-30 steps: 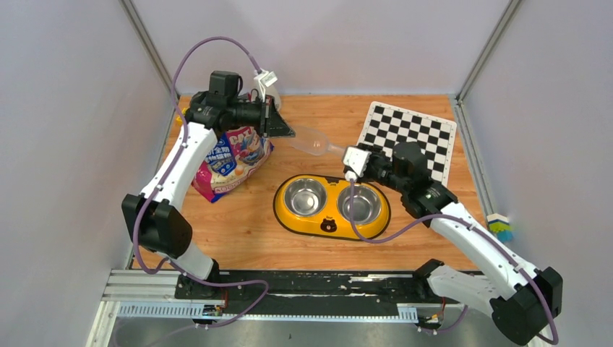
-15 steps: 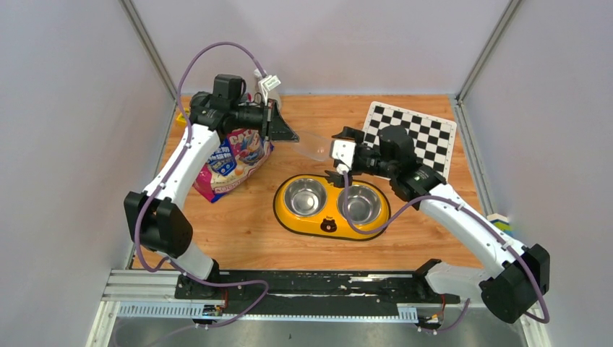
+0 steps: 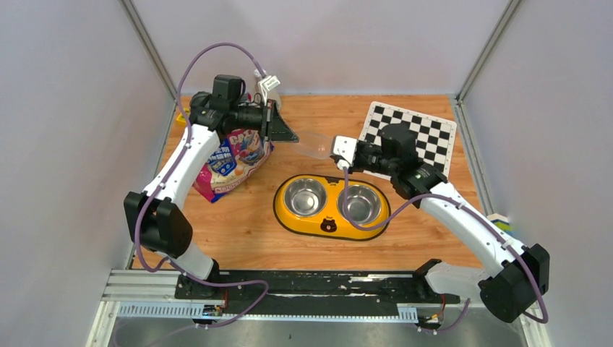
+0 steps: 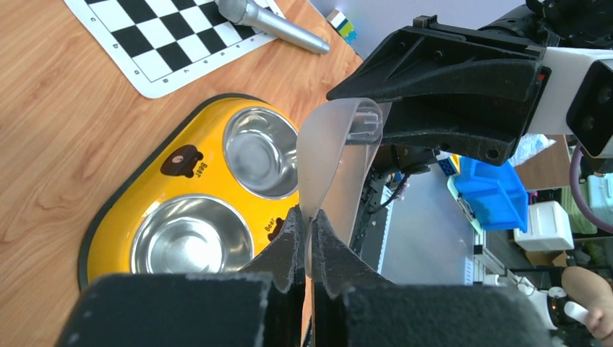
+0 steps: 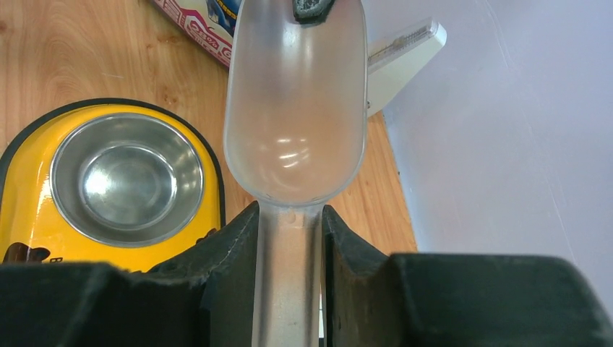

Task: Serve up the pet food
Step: Pick up the spatula from the pet food bowl.

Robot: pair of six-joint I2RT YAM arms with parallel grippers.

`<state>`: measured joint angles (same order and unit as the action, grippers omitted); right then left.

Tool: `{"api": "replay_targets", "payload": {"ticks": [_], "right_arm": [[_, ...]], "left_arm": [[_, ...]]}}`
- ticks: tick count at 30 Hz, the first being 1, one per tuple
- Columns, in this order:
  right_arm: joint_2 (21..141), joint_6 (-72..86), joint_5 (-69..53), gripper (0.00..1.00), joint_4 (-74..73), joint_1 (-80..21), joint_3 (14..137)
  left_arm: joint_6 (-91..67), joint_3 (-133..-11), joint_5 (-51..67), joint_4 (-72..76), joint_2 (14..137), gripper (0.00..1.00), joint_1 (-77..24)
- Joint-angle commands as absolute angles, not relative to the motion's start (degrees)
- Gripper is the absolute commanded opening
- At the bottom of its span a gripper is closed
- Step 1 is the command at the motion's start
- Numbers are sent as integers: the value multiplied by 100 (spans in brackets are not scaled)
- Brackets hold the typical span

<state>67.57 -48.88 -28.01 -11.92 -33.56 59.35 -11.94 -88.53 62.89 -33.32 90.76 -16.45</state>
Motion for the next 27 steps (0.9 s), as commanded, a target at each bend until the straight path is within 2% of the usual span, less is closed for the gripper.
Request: {"api": "replay_targets", "payload": {"ticks": [1, 2, 3, 4, 5, 7, 11, 16, 21, 24, 27], "right_arm": [[6879, -4698, -3039, 0, -1231, -3454, 6212], [6900, -4633, -3008, 0, -1248, -3454, 6267], [6930, -4624, -3004, 0, -1355, -3456, 6341], [6956, -4643, -3016, 0, -1492, -3454, 6437], [6972, -4656, -3027, 0, -1628, -3454, 6502], [6899, -4599, -2939, 0, -1687, -3454, 6547], [6666, -4541, -2938, 0, -1846, -3456, 6598], [6493, -4229, -2823, 0, -2039, -3457, 6829], [6580, -3531, -2204, 0, -2107, -3455, 7218], [6555, -3524, -2145, 0, -2197, -3461, 7324], [6513, -3564, -2250, 0, -2229, -3469, 7297]], "left_arm": [[-1402, -8856, 6664, -2895, 8723, 0, -1687], [-1385, -8861, 6663, -2899, 8712, 4, -1683], [-1356, -8908, 6640, -2926, 8675, 24, -1675], [-1271, -8963, 6599, -3045, 8649, 40, -1634], [-1220, -9092, 6492, -3118, 8565, 72, -1595], [-1069, -9330, 6300, -3345, 8381, 96, -1355], [-1063, -9657, 6011, -3338, 7870, 100, -407], [-773, -10000, 4942, -3478, 7405, 100, 1063], [736, -9845, 3577, -3181, 7122, 100, 1310], [1080, -9825, 2703, -3020, 7231, 100, 1310], [1240, -10167, 2452, -3518, 7653, 100, 1314]]}}
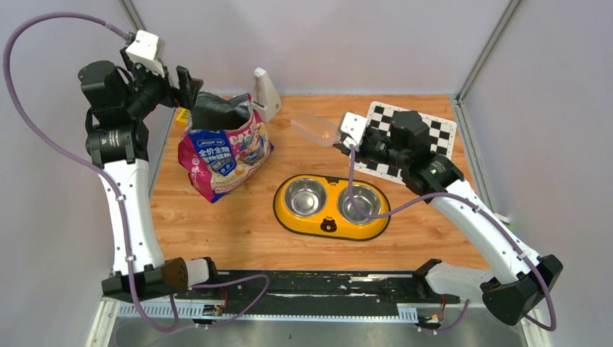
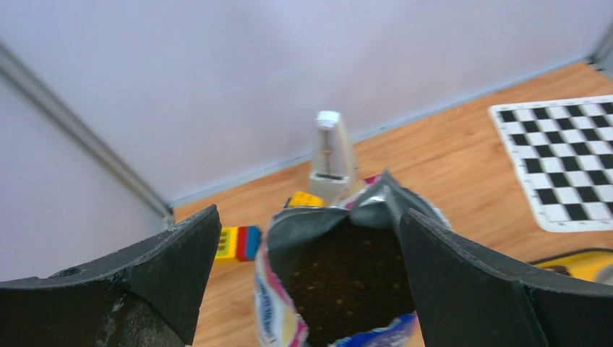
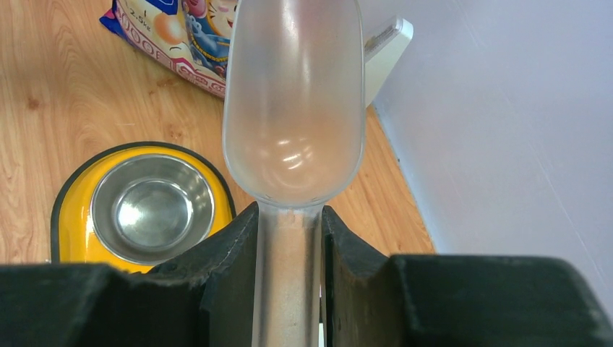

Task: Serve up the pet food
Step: Pick up the spatula from the pet food bowl, then collect the pet food from the pet food bag.

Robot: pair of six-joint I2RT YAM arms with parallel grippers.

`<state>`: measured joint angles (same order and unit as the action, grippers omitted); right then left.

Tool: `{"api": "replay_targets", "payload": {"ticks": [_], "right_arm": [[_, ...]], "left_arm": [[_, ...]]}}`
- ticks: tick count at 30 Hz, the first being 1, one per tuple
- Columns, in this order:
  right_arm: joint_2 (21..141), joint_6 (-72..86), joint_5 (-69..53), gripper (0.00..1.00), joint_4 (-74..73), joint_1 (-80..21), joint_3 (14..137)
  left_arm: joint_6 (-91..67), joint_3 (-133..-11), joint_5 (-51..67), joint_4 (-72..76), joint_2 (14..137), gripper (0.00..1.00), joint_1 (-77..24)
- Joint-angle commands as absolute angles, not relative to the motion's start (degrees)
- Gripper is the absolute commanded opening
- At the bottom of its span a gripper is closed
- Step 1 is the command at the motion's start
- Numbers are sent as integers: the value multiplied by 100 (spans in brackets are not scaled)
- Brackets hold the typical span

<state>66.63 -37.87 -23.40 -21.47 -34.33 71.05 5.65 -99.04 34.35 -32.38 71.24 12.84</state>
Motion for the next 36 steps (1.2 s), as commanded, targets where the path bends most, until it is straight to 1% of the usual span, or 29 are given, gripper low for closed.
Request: {"api": "replay_targets", "payload": {"ticks": [1, 4, 10, 15, 21, 23, 26, 29, 30, 33, 36], "right_arm": [[6515, -3572, -2280, 0, -2246, -3471, 7288], [6537, -3583, -2300, 0, -2261, -3504, 7236], [6498, -3619, -2312, 0, -2259, -3587, 7014], [6499, -3680, -2242, 0, -2248, -3645, 6978], [6586, -3676, -2197, 0, -2229, -3694, 7024], [6623, -3649, -2141, 0, -2230, -3729, 7072], [6673, -3626, -2072, 0, -2237, -3794, 7177], [6750, -3594, -2045, 0, -2302, -3855, 7331], [6783, -3579, -2037, 0, -2333, -3877, 7391], [6858, -3559, -2028, 0, -2431, -3953, 7512], [6912, -3551, -1988, 0, -2489, -4034, 7576]], "left_arm": [[1262, -10314, 2500, -3622, 7875, 100, 1316], [1253, -10524, 2730, -3951, 8211, 100, 1314], [1153, -10659, 3105, -3766, 8638, 100, 1311], [1154, -11267, 3157, -4449, 9137, 100, 1313], [1542, -11373, 3282, -5103, 9207, 97, 1314], [1702, -11397, 3163, -5296, 9212, 94, 1310], [1874, -11360, 2878, -5521, 9279, 86, 1310], [1952, -11174, 2631, -5421, 9298, 79, 1311], [1959, -11060, 2608, -5317, 9299, 75, 1315], [1936, -10893, 2497, -5093, 9348, 70, 1291], [1994, -10982, 2373, -5075, 9507, 66, 1200]]}}
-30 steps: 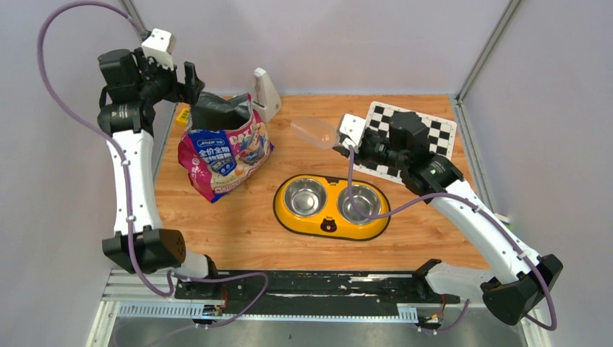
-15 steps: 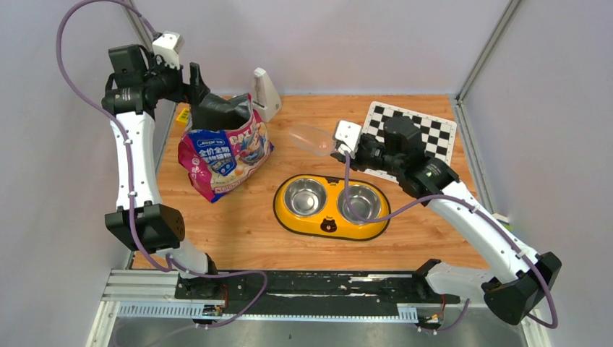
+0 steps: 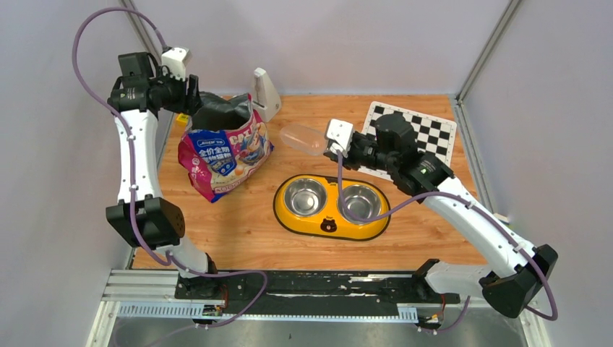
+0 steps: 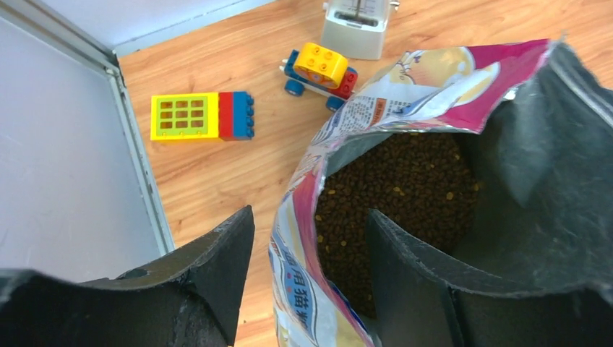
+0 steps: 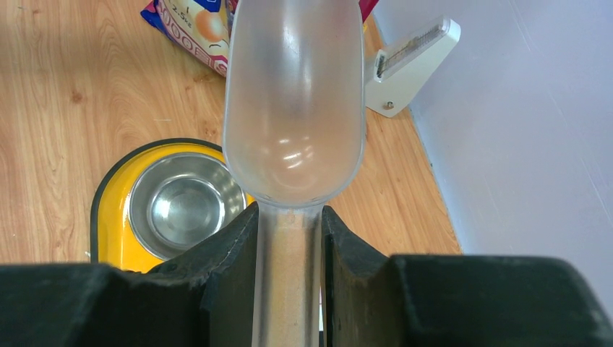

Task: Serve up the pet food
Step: Collect the pet food from the pet food bag.

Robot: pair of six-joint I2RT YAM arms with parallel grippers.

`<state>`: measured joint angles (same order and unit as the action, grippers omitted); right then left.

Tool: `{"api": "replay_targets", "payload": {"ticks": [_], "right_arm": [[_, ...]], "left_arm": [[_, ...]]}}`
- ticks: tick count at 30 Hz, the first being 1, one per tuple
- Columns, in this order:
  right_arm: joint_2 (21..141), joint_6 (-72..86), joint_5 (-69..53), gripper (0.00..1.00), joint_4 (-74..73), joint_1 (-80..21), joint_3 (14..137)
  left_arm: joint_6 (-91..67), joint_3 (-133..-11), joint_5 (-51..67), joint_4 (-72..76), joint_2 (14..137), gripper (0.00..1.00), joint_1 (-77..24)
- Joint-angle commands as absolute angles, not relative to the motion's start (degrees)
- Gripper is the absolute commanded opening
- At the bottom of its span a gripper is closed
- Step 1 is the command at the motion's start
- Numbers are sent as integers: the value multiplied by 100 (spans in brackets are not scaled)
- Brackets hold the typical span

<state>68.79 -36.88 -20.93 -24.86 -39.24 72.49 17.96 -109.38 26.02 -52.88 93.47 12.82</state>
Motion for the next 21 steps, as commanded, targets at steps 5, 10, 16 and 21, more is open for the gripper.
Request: {"api": "replay_targets", "payload": {"ticks": [5, 10, 16, 21], "right_arm": [[6999, -3575, -1918, 0, -2534, -4126, 7643], [7039, -3611, -1880, 0, -2540, -4195, 7637], [7194, -3744, -1695, 0, -2550, -4299, 7747], [7526, -3910, -1057, 0, -2583, -4451, 8243]], "left_arm": [[2202, -11178, 1781, -5144, 9791, 48, 889], [2097, -11349, 1099, -4961, 9845, 7, 741], [1746, -11494, 224, -4182, 9204, 0, 739], [1577, -11810, 579, -4192, 8770, 0, 563]]}}
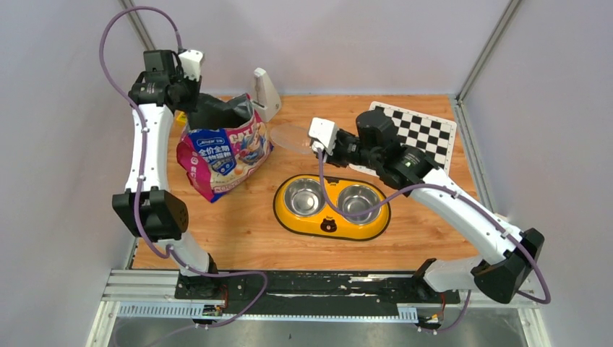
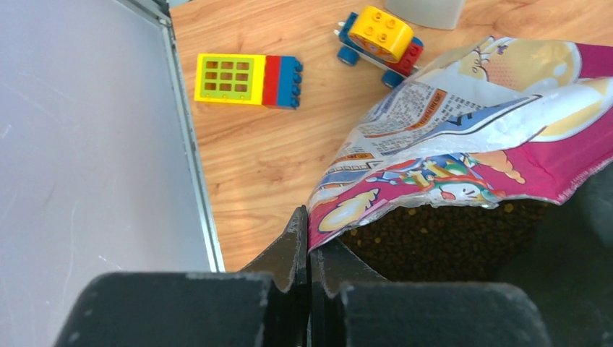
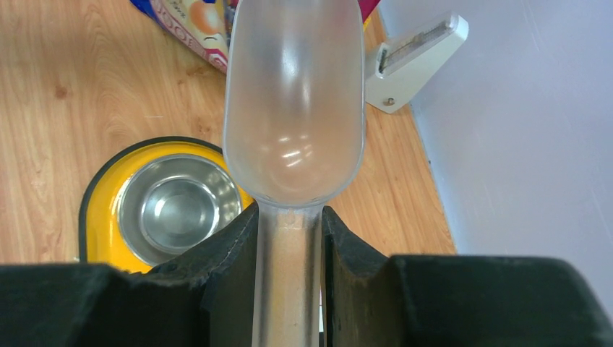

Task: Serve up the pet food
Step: Collect the pet food from the pet food bag.

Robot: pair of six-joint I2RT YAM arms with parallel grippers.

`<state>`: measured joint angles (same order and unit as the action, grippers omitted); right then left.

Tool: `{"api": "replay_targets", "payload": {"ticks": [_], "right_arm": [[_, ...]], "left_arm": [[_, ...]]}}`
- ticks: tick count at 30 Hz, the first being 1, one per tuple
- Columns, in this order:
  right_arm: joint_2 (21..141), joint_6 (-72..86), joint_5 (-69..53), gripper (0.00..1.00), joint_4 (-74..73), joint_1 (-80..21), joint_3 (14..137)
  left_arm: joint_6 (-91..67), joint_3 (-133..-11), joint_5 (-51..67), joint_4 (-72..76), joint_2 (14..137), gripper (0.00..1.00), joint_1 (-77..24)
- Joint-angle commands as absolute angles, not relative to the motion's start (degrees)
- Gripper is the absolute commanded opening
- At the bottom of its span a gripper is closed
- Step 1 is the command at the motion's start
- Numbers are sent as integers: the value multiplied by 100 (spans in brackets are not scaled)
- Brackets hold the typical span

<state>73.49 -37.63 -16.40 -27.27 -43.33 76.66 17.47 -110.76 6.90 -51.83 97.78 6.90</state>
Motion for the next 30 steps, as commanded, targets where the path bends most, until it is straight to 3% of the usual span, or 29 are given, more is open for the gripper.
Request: {"api": "replay_targets", "payload": {"ticks": [1, 8, 14, 19, 26, 30], "right_arm": [[7597, -3948, -903, 0, -2595, -4495, 8368], [8026, -4472, 188, 0, -2801, -5067, 9041], [8054, -4593, 376, 0, -2956, -5407, 9014], [8025, -4658, 254, 0, -3202, -5608, 8911], [8011, -4635, 352, 0, -3203, -5625, 8928], [7888, -4626, 419, 0, -3157, -5628, 8878]], "left_arm": [[1601, -11781, 650, -4210, 8622, 0, 492], [1808, -11130, 239, -3909, 7583, 0, -611], [1702, -11070, 101, -3846, 7113, 0, -666], [1882, -10187, -547, -3024, 6464, 0, -677], [2294, -10839, -984, -3620, 7206, 0, -681], [2514, -11024, -1816, -3169, 7587, 0, -677]]}}
